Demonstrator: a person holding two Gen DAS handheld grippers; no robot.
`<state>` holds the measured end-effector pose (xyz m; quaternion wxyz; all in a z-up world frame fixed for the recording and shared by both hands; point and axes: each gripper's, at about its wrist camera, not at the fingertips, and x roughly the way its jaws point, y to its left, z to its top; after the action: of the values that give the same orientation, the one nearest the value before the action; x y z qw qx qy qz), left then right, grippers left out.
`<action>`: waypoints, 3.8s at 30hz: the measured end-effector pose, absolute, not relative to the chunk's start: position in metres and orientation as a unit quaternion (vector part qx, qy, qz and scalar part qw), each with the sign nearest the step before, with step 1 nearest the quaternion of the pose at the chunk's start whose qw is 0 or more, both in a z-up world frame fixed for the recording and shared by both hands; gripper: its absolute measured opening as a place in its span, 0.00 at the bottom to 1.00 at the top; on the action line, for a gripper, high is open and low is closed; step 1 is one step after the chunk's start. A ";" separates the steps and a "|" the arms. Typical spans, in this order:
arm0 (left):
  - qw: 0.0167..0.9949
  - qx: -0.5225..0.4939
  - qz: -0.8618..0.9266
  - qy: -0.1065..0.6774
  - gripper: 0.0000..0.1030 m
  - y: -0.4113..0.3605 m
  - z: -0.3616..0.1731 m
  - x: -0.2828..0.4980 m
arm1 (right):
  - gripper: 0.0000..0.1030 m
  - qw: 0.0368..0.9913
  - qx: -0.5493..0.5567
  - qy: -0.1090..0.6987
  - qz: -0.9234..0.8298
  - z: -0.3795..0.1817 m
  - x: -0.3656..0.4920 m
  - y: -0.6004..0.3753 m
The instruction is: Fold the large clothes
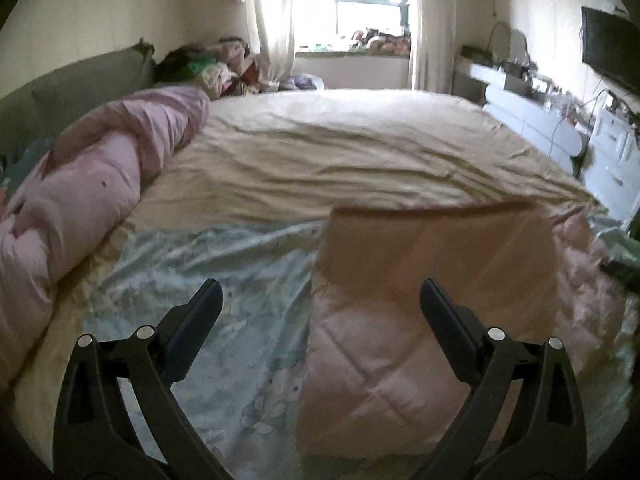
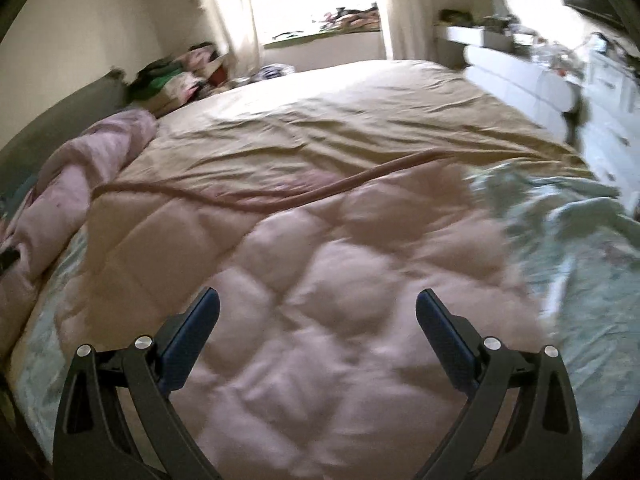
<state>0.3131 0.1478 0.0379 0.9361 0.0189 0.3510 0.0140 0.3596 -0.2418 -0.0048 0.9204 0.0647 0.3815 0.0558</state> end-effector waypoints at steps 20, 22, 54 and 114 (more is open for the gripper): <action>0.911 0.035 0.027 0.410 0.90 0.151 -0.034 0.324 | 0.95 0.908 0.031 0.418 -0.024 -0.030 0.383 -0.325; 0.910 0.035 0.026 0.412 0.90 0.149 -0.038 0.327 | 0.95 0.906 0.024 0.421 -0.027 -0.034 0.387 -0.322; 0.920 0.056 0.025 0.387 0.08 0.126 -0.019 0.390 | 0.18 0.933 0.057 0.354 -0.034 -0.003 0.447 -0.321; 0.903 -0.014 0.036 0.427 0.91 0.132 -0.042 0.294 | 0.96 0.907 0.085 0.412 -0.001 -0.031 0.293 -0.313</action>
<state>0.2936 0.1318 -0.0415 0.9035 -0.0143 0.4269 0.0364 0.2933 -0.3134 -0.0313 0.9072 0.0849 0.4120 -0.0008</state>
